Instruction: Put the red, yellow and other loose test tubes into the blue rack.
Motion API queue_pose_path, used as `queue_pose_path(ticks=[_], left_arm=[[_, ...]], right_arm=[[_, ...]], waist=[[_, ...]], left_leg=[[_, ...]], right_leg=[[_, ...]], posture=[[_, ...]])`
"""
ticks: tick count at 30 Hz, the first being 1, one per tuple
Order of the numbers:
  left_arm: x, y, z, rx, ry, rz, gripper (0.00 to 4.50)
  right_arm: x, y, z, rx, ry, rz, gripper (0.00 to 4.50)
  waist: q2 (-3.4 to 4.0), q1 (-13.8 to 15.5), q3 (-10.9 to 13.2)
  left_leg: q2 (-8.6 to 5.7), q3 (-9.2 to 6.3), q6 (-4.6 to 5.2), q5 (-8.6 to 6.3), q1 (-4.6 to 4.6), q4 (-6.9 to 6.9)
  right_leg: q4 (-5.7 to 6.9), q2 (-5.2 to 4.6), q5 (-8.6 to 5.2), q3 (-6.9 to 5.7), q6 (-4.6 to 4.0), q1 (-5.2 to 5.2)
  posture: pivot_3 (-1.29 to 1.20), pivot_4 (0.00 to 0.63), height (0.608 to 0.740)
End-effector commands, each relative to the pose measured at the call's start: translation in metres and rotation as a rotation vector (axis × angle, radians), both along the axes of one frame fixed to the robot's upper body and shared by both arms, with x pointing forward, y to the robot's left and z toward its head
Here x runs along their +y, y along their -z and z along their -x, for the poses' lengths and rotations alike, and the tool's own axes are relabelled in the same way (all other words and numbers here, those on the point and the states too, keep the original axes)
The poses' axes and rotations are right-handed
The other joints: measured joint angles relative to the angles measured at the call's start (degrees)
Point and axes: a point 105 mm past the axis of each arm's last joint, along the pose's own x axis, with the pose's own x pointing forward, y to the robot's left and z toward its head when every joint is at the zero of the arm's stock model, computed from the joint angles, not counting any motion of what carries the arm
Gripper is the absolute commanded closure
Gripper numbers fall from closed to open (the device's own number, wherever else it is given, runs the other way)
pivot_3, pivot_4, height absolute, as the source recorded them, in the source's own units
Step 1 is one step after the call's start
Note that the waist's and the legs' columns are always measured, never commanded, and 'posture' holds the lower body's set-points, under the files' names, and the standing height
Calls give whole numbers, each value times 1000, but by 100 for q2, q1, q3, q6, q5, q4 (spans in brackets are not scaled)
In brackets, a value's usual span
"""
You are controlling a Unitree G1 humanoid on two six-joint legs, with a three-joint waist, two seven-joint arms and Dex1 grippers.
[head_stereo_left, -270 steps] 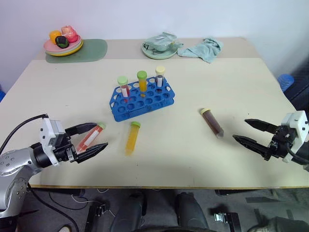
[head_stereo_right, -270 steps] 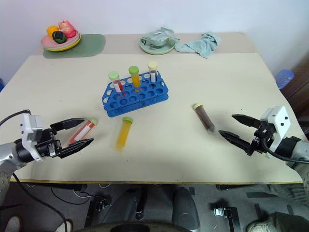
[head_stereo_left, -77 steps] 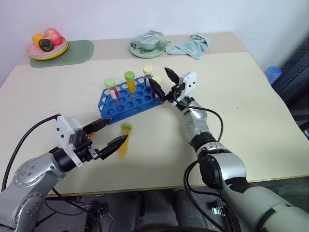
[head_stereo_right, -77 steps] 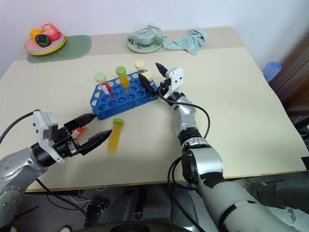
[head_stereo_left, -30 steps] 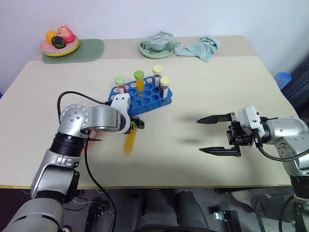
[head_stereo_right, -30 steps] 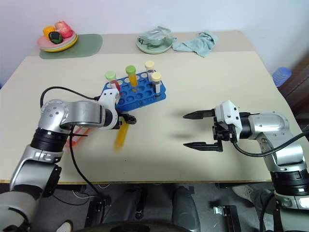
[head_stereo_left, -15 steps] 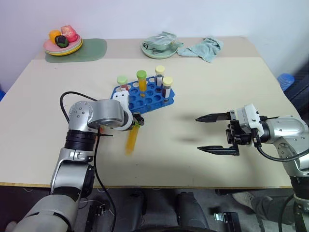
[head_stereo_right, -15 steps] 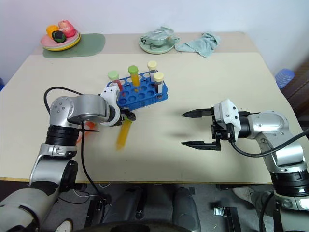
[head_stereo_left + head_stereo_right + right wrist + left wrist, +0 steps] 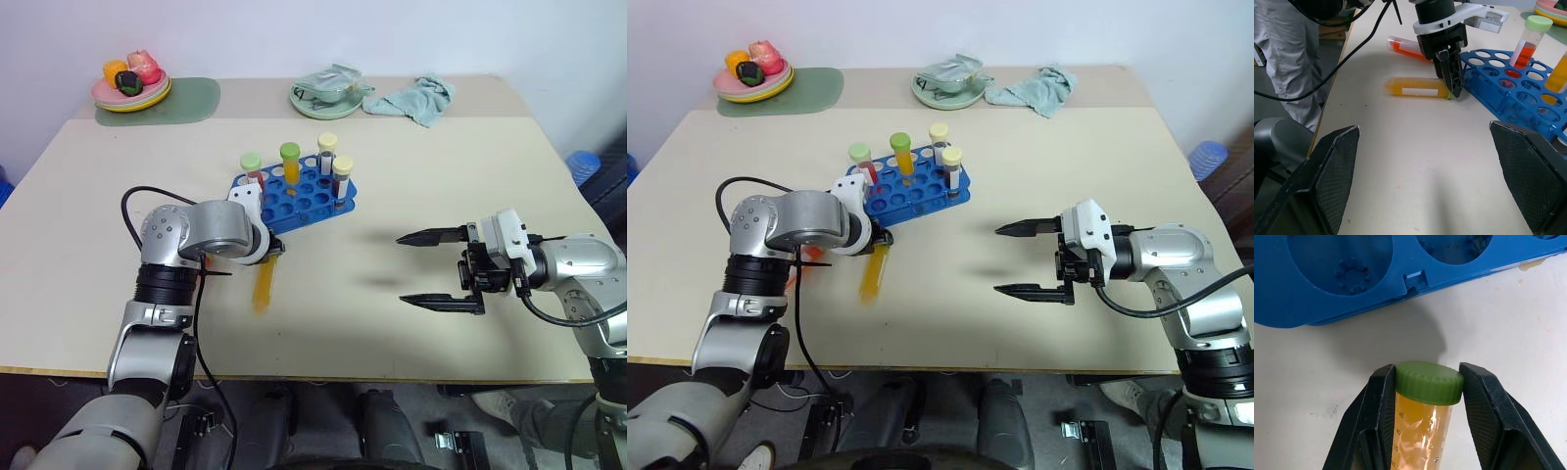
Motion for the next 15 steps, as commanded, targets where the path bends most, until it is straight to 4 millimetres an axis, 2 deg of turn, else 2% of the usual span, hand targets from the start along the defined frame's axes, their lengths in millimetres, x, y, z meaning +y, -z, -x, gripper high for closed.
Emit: queue_pose_path(ticks=[1, 15], left_arm=[[3, -12, -1, -51, -5, 11, 2604], [-3, -29, 0, -148, 65, 49, 2604]], right_arm=[[3, -9, 1, -46, -17, -8, 134], [3, -12, -5, -46, -28, -1, 134]], waist=[[0, 0, 0], [-1, -1, 0]], left_leg=[[0, 0, 0, 0, 0, 0], [-1, 0, 0, 0, 0, 1]], right_leg=[[0, 0, 0, 0, 0, 0], [1, -1, 0, 0, 0, 0]], posture=[[0, 150, 740], [0, 150, 740]])
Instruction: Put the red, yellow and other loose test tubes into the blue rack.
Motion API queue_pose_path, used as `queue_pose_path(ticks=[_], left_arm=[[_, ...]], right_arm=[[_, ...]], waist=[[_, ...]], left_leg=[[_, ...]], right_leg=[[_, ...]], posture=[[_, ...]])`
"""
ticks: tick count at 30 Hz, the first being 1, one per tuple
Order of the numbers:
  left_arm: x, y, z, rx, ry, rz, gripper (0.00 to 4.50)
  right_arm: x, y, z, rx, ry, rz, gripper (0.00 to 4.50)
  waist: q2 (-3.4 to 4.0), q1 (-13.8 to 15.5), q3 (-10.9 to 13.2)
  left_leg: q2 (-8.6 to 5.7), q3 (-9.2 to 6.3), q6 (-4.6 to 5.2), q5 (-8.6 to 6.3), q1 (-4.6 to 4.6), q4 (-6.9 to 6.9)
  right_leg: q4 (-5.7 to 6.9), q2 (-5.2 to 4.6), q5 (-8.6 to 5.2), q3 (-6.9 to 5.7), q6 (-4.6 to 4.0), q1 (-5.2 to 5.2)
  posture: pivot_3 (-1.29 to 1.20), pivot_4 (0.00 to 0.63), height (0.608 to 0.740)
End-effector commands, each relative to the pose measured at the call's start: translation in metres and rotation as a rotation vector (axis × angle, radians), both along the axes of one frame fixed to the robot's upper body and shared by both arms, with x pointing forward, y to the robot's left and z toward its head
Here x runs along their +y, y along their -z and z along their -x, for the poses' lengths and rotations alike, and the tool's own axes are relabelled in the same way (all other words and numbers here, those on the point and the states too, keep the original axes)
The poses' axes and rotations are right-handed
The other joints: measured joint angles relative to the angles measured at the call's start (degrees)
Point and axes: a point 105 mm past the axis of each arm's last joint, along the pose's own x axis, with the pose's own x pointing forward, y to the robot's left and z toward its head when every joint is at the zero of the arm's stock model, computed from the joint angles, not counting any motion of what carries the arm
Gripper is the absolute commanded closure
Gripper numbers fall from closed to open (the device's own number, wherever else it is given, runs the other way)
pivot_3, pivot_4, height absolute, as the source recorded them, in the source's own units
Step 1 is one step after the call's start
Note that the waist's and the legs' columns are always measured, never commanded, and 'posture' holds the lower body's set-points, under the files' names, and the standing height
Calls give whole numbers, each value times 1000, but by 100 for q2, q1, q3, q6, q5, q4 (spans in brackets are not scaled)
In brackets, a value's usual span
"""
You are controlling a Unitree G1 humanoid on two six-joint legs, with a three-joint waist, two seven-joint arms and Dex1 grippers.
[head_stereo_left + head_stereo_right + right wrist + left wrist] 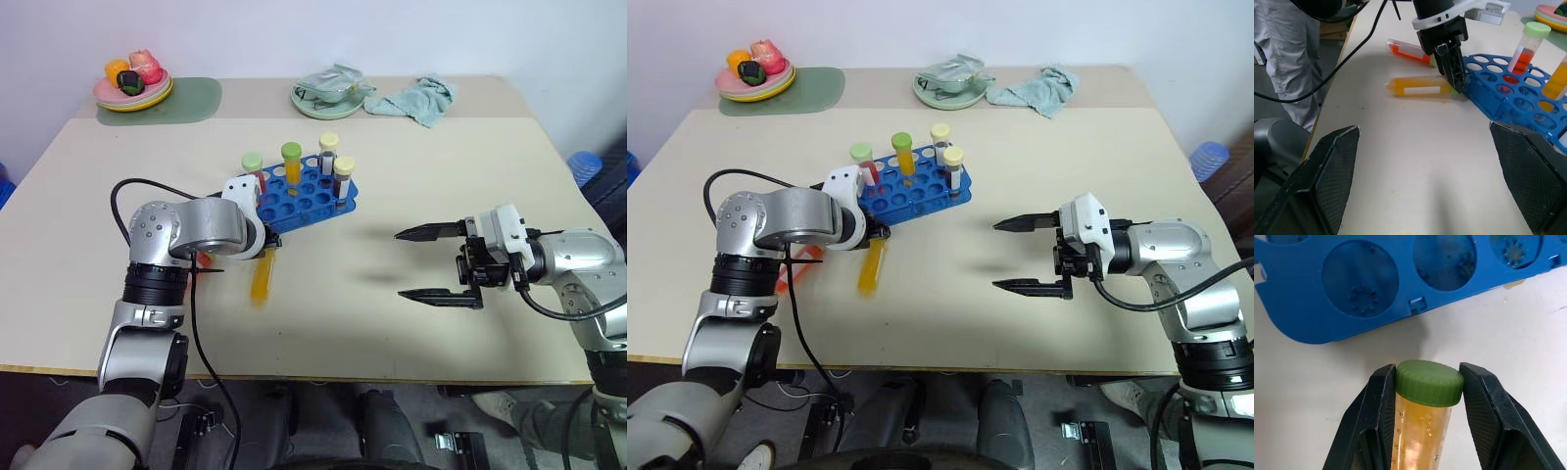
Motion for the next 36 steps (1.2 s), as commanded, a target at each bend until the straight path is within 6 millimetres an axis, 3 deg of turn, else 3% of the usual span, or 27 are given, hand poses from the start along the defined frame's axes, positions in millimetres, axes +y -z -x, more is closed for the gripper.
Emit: queue_pose_path(ticks=[1, 5, 9, 14, 17, 20, 22, 24, 28, 33, 36], left_arm=[[-11, -18, 2, -84, 96, 60, 2604], [-13, -30, 3, -147, 146, 52, 2604], [-14, -62, 2, -269, 194, 35, 2604], [-11, -119, 1, -535, 239, -67, 2604], [-12, -138, 0, -661, 248, -85, 2604], [-20, -165, -1, -931, 272, -76, 2604], [-24, -172, 0, -1052, 308, 2, 2604], [-17, -170, -3, -1155, 290, -31, 2604], [-24, -153, 4, -1377, 416, -11, 2604], [-30, -120, -3, -1452, 478, 71, 2604], [-34, -105, -12, -1472, 479, 101, 2604]], right_arm=[[0, -6, 0, -24, -12, 1, 134], [-1, -7, -2, -26, -12, 1, 134], [-1, -9, -3, -30, -11, -1, 134], [-1, -12, -5, -33, -2, -6, 134], [0, -13, -8, -38, 2, -15, 134], [1, -16, -12, -44, 13, -35, 134], [2, -17, -14, -46, 23, -46, 134], [1, -16, -21, -45, 79, -61, 134], [-5, -15, -35, -43, 248, -85, 134], [-15, -18, -50, -53, 424, -108, 134], [-14, -21, -49, -69, 442, -108, 134]], waist=[[0, -1, 0], [0, -9, 0], [-1, -8, 1], [-4, -8, 2], [-3, -8, 2], [-4, -15, 3], [-3, -16, 2], [-1, -20, 1], [-1, -12, 1], [-4, 26, 3], [-4, 2, 3]], left_leg=[[0, 0, 0, 0, 0, 0], [0, 0, 0, 0, 0, -1], [1, 0, 0, 0, -1, -1], [1, 0, 0, 0, -3, -1], [-1, 2, 0, 0, -3, -2], [0, 3, 0, 0, -3, -5], [0, 8, 0, 0, -3, -8], [2, 9, 0, 0, -3, -9], [6, 12, 0, 0, -1, -12], [1, 1, 8, -4, -9, -1], [-1, 2, 12, -6, -8, -1]], right_leg=[[0, 0, 0, 0, 0, 0], [0, 1, 0, 0, 0, 0], [1, 2, 0, 0, 0, -2], [-1, 1, 0, 0, 0, -2], [-2, 2, 0, -1, 0, 0], [-4, 3, 0, -2, 0, -1], [-7, 3, 0, -1, 0, 0], [-9, 3, -1, -1, 0, 0], [-14, 4, 0, -1, -1, 2], [-32, -1, 0, -10, -1, 14], [-38, -3, 2, -11, 2, 17]], posture=[[0, 150, 740], [0, 150, 740], [0, 150, 740], [0, 150, 740], [0, 150, 740], [0, 150, 740], [0, 150, 740], [0, 150, 740], [0, 150, 740], [0, 150, 740], [0, 150, 740]])
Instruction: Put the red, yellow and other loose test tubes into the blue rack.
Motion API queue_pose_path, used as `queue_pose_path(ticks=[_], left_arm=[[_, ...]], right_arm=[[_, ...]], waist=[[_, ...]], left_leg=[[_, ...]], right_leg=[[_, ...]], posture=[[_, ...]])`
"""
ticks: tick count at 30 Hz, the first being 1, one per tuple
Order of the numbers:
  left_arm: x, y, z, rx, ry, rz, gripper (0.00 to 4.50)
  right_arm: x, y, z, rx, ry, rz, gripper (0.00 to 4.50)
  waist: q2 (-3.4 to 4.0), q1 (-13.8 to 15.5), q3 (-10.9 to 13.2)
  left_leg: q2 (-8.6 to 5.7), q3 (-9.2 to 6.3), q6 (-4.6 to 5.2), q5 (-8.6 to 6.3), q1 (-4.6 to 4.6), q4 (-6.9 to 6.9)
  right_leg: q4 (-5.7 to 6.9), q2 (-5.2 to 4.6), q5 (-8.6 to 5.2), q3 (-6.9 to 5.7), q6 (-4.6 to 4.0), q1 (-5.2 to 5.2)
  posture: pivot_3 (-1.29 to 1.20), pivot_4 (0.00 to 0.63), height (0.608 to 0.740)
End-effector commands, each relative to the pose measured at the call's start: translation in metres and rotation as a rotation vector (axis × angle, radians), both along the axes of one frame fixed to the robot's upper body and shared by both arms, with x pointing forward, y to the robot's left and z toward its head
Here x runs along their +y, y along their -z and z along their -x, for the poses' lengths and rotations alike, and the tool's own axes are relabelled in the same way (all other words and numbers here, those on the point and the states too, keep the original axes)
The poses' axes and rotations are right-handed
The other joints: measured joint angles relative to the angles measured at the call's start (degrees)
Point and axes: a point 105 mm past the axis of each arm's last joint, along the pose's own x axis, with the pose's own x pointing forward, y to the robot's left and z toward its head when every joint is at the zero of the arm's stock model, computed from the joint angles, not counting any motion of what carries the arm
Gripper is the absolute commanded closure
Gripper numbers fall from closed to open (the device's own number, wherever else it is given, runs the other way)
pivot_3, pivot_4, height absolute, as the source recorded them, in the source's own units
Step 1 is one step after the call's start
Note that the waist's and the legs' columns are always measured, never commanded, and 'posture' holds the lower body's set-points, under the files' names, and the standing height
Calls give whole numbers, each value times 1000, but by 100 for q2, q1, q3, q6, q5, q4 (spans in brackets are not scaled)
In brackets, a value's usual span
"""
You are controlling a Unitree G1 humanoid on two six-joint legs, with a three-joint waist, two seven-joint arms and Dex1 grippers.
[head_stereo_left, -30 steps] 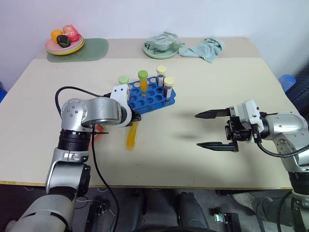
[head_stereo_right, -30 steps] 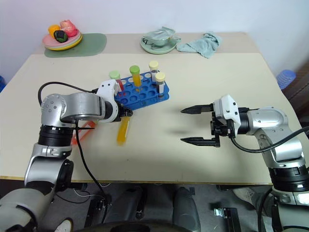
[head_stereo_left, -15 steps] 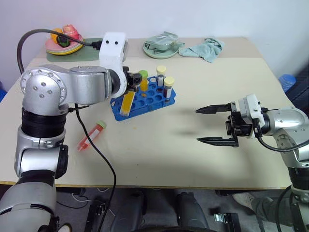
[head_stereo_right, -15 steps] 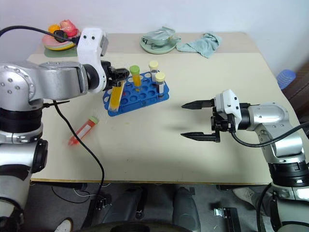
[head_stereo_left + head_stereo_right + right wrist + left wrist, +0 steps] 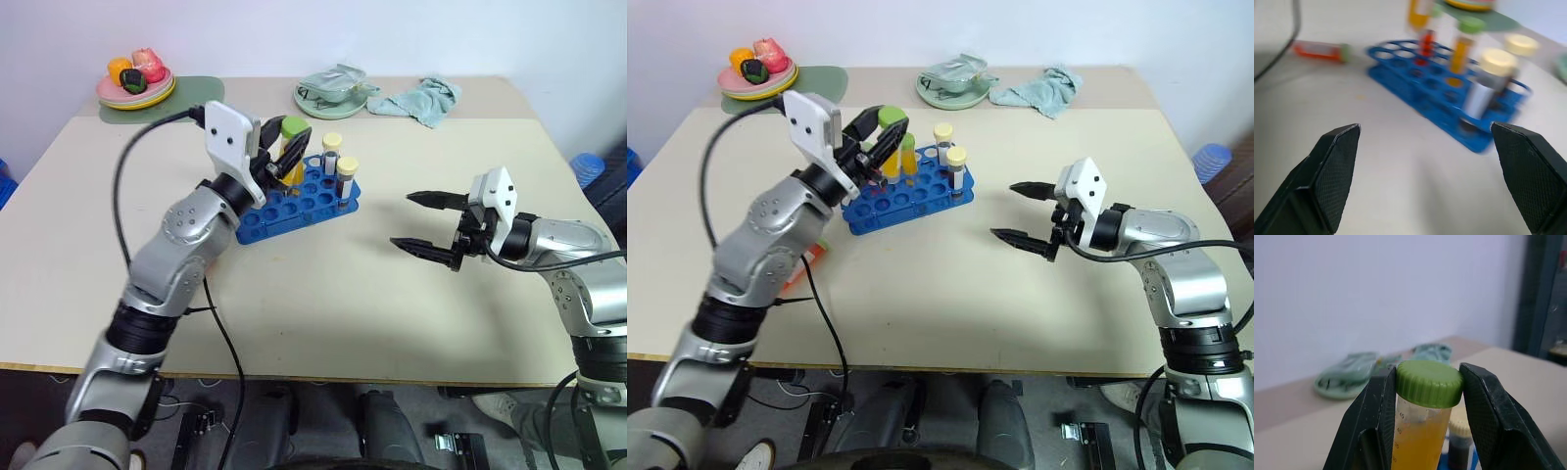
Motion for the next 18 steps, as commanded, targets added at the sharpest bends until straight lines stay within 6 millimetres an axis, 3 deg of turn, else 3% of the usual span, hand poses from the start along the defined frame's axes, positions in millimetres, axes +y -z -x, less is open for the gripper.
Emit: queue_pose_path(ticks=[1, 9, 18], left_arm=[[-2, 1, -4, -84, 18, 13, 2604], [-13, 31, -19, -50, 41, 27, 2604], [-16, 41, -24, 0, 58, 82, 2604]], right_arm=[[1, -16, 4, -77, 24, -1, 134], [-4, -20, 13, -85, 62, 10, 134], [-8, -21, 17, -73, 90, 20, 134]], waist=[[-1, -10, 1], [-1, -16, 0], [-1, -16, 0]], left_leg=[[0, 0, 0, 0, 0, -2], [0, 0, 4, -2, 0, 0], [0, -1, 6, -3, 0, 1]], right_leg=[[0, 0, 0, 0, 1, -1], [1, 0, 3, -3, 6, -1], [1, 1, 4, -4, 8, -1]], posture=[[0, 150, 740], [0, 150, 740], [0, 150, 740]])
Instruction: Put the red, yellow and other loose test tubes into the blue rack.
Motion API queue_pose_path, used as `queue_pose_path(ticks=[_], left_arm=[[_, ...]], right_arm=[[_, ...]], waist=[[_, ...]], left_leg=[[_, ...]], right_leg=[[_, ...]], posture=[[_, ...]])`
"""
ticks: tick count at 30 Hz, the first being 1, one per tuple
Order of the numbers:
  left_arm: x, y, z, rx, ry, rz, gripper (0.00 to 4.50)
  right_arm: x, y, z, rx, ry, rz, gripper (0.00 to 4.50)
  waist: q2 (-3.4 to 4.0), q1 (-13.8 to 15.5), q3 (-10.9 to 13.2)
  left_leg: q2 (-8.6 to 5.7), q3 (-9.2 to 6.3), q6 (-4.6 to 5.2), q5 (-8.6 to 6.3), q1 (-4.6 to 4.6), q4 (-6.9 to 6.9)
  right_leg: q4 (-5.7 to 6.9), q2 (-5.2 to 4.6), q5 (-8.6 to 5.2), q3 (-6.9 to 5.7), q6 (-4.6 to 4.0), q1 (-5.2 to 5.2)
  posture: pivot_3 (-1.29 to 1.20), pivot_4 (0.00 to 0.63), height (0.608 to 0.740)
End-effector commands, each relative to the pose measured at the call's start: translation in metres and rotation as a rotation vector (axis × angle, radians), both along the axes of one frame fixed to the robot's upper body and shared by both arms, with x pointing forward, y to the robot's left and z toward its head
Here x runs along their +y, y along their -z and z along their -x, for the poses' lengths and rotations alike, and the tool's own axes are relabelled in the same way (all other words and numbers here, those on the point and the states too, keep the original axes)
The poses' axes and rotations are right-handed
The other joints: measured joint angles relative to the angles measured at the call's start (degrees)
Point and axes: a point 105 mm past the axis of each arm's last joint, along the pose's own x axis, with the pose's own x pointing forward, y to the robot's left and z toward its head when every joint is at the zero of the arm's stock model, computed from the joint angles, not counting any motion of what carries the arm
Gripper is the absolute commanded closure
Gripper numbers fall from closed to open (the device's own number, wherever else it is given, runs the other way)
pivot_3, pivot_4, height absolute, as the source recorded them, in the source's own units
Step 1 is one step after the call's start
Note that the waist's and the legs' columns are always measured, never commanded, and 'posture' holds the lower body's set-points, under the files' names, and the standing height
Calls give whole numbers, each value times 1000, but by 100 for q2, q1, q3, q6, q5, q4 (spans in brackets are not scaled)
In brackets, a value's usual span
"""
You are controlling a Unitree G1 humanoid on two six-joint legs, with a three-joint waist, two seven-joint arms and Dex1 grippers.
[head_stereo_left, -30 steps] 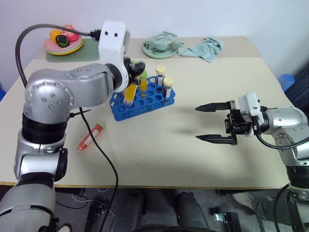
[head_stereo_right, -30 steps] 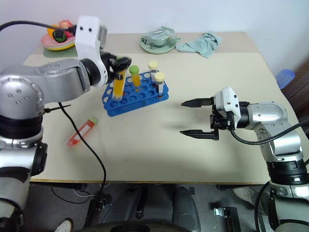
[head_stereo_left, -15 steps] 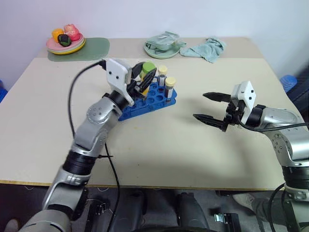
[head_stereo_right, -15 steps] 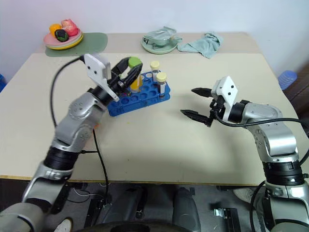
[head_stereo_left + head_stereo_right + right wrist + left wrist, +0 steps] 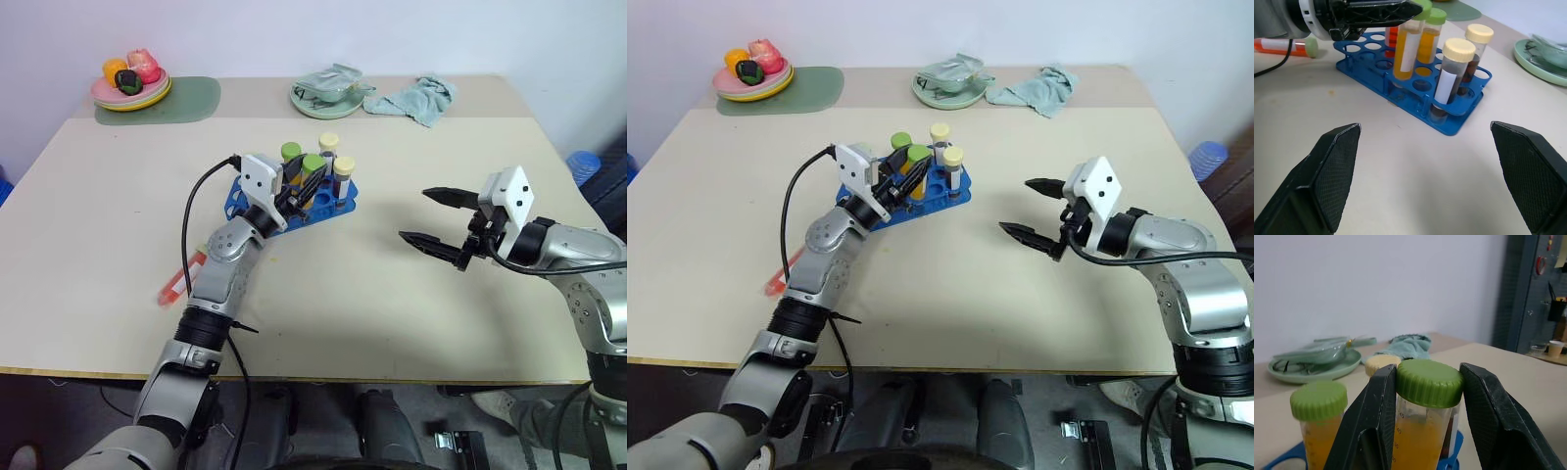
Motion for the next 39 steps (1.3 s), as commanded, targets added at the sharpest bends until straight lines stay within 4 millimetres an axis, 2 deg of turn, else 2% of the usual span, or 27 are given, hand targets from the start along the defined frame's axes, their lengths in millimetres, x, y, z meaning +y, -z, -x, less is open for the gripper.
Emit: queue_pose_path(ticks=[1, 7, 10, 13, 16, 20, 24, 27, 32, 37, 39], left_arm=[[-1, -13, 2, -45, 9, 14, 2604], [1, -9, 2, -29, -4, 14, 2604], [2, -9, 3, -12, 10, 38, 1607], [5, -12, 1, -14, -29, 38, 51], [5, -20, 5, -29, -42, 27, 51], [21, -41, 10, -4, -146, 20, 51], [59, -72, 21, 34, -331, 11, 51], [80, -89, 34, 98, -324, 33, 51], [118, -59, 46, 564, -339, -226, 51], [155, -41, 65, 874, -273, -513, 51], [166, -34, 71, 965, -275, -568, 51]], right_arm=[[-1, -13, 5, -47, 1, 7, 134], [-3, -9, 5, -31, 5, 3, 134], [-2, -9, 5, -30, 2, 1, 134], [0, -8, 4, -29, -3, -2, 134], [1, -8, 3, -28, -7, -3, 134], [4, -7, 2, -28, -18, -6, 134], [8, -2, -1, -18, -35, -17, 134], [13, 1, -4, -13, -54, -32, 134], [22, 4, -10, -12, -90, -54, 134], [33, 9, -15, -6, -126, -80, 134], [36, 10, -15, -2, -137, -87, 134]], waist=[[0, 0, 0], [0, 0, 0], [0, 0, 0], [0, 0, 0], [0, -1, 0], [0, -16, 0], [-1, -37, 1], [-1, -36, 1], [0, -61, 1], [-9, -176, 7], [-4, -181, 7]], left_leg=[[0, 0, 0, 0, 0, 0], [-1, 0, 1, 0, 0, 1], [-1, 0, 1, 0, 0, 1], [-1, -1, 1, 0, 0, 1], [0, -1, 1, 0, 0, 1], [1, -2, 1, 0, 0, 0], [5, -2, 1, 0, 1, 0], [6, -2, 0, 0, 2, 0], [6, -5, 6, -3, 3, 0], [1, -11, 0, 0, 8, -8], [6, -10, -1, 0, 9, -12]], right_leg=[[0, 0, 0, 0, 0, 0], [0, 0, 1, 0, 1, 1], [0, 0, 1, 0, 1, 1], [0, 0, 1, 0, 2, 0], [0, 0, 1, 0, 2, 1], [2, 2, 1, 0, 2, 0], [5, 5, 1, 0, 2, -2], [6, 7, 1, 0, 2, -2], [10, 9, 0, -1, 3, -2], [17, 10, -4, -1, 6, -4], [23, 13, -5, 0, 5, -9]], posture=[[0, 150, 740], [0, 150, 740], [0, 150, 740], [0, 150, 740], [0, 150, 740], [0, 150, 740], [0, 150, 740], [0, 150, 740], [0, 150, 740], [0, 150, 740], [0, 150, 740]])
